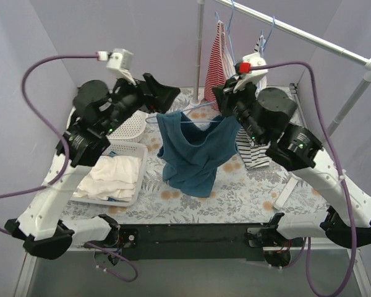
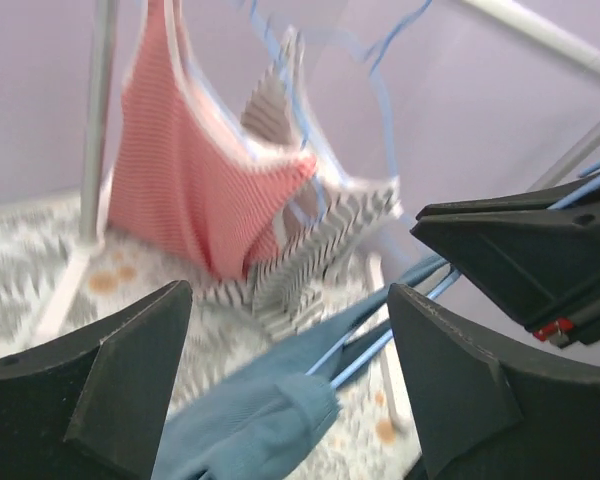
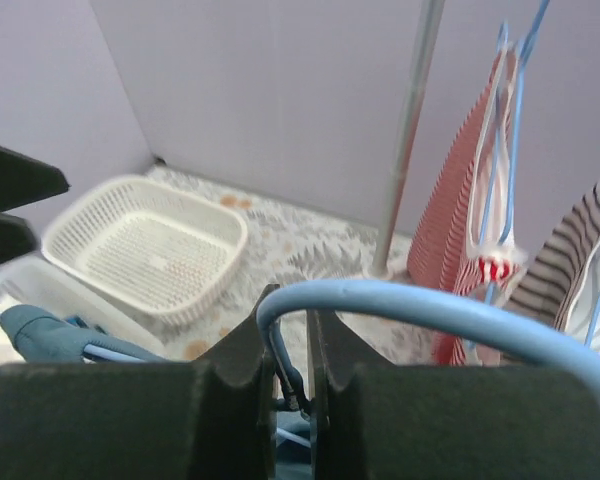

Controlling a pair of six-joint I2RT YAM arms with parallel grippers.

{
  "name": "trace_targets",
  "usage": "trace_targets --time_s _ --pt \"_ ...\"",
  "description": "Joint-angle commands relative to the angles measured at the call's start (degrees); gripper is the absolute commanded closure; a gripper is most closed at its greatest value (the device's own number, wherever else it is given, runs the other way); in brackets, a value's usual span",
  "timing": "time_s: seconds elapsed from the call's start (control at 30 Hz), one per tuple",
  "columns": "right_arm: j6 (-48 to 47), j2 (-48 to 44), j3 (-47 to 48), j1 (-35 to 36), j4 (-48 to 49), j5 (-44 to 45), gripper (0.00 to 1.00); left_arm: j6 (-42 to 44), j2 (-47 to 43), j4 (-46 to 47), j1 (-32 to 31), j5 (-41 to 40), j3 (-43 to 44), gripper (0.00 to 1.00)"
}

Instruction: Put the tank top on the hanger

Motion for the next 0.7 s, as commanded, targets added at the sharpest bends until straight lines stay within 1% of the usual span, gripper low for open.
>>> trace_targets --time_s 0.0,0.13,0.17,0.23,0.3,0.33,0.37,0.43,0.5,0.6,0.67 --pt "-2.6 -2.8 14.6 0.2 4.1 -5.0 0.99 4.0 -9.3 14.5 0.3 -3.9 0.0 0.20" --pt "-2.6 -3.5 20.4 0.2 4.4 -9.4 0.99 5.9 -9.9 16.5 0.3 -1.9 2.9 0.18" --pt "-2.5 -3.7 20.4 0.2 4.4 -11.4 0.99 6.3 -9.5 16.3 0.3 -1.4 3.3 0.18" --pt "-1.4 -3.6 19.6 0.2 3.1 -12.7 0.99 7.2 -9.3 15.6 0.3 0.3 4.4 0.18" --pt "-1.2 -2.9 19.3 0.2 0.6 -12.5 0.99 9.0 -8.7 13.1 0.3 2.0 6.0 0.19" --pt "-1.1 -2.6 19.0 0.2 -1.6 -12.0 0.99 9.8 -8.6 10.6 0.3 4.0 6.5 0.21" --pt "-1.2 -3.0 17.1 0.2 -2.7 -11.0 0.99 11.1 -8.1 9.4 0.3 4.6 7.4 0.23" --pt "-1.2 -4.3 13.5 0.2 -5.1 -9.2 0.99 13.9 -7.3 3.7 0.3 8.1 9.3 0.27" --pt "0.3 -7.3 7.1 0.2 -5.8 -9.7 0.99 16.6 -6.4 -3.7 0.3 14.1 11.0 0.32" --pt "2.0 -10.5 -0.3 0.2 -6.8 -9.4 0.99 17.5 -6.4 -9.9 0.3 21.3 8.4 0.34" --pt "2.4 -11.9 -2.3 0.2 -7.6 -9.1 0.99 18.4 -6.3 -14.7 0.3 25.7 5.5 0.34"
